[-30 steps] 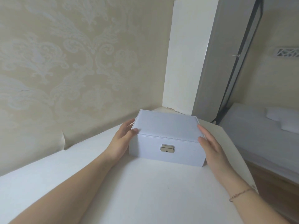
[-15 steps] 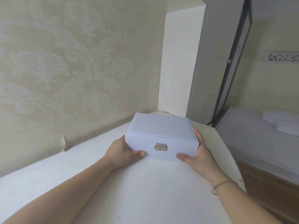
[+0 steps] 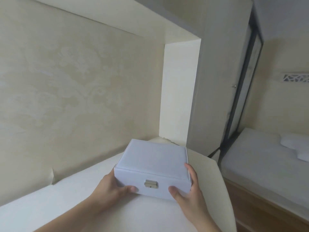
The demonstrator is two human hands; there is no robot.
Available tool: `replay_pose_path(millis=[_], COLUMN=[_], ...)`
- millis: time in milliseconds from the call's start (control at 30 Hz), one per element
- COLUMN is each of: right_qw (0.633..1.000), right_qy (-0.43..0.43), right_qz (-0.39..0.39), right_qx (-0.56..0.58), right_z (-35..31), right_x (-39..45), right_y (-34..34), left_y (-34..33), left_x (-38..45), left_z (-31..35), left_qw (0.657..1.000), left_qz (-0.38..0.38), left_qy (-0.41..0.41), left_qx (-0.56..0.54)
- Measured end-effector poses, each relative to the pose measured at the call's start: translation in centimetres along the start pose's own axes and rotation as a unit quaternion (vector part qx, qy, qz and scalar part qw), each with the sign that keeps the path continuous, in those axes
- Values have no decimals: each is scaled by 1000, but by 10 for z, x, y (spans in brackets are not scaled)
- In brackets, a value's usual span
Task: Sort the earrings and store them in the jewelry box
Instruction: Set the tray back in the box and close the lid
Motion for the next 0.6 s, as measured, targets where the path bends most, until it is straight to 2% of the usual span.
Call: replay_pose_path(millis=[100,167,267,333,500,600], right_qw=[991,982,971,970,964,954], right_qy=[-5,-26,-72,-65,-71,-47], right_qz=[105,165,203,214,222,182], right_qx=[78,89,99,96,129,232], right_z=[-28,-60,-119,-155,-225,-265], right_x=[12,20,36,49,90,127], right_y=[24,50,103,141,215,247], left_y=[-2,2,13,24,74,95], left_x=[-10,-21,-46,-63,-96,-122], left_z=[41,80,152,201,317,399], left_qw=[999,999,996,990,947,888], left_qz=[-24,-26,-19,-9,111,204], left_qy=[-24,-36,-66,-96,-186,-326], left_qx=[-24,-12,49,105,239,252])
Point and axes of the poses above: each hand's wrist, its own x-axis towards the middle knuckle, its own y-axis out of the back of the hand, z = x × y, the point moved 7 cm from there along x, towards the middle knuckle, and after that the axes turned 10 degrees about y, right-handed, at the moved point
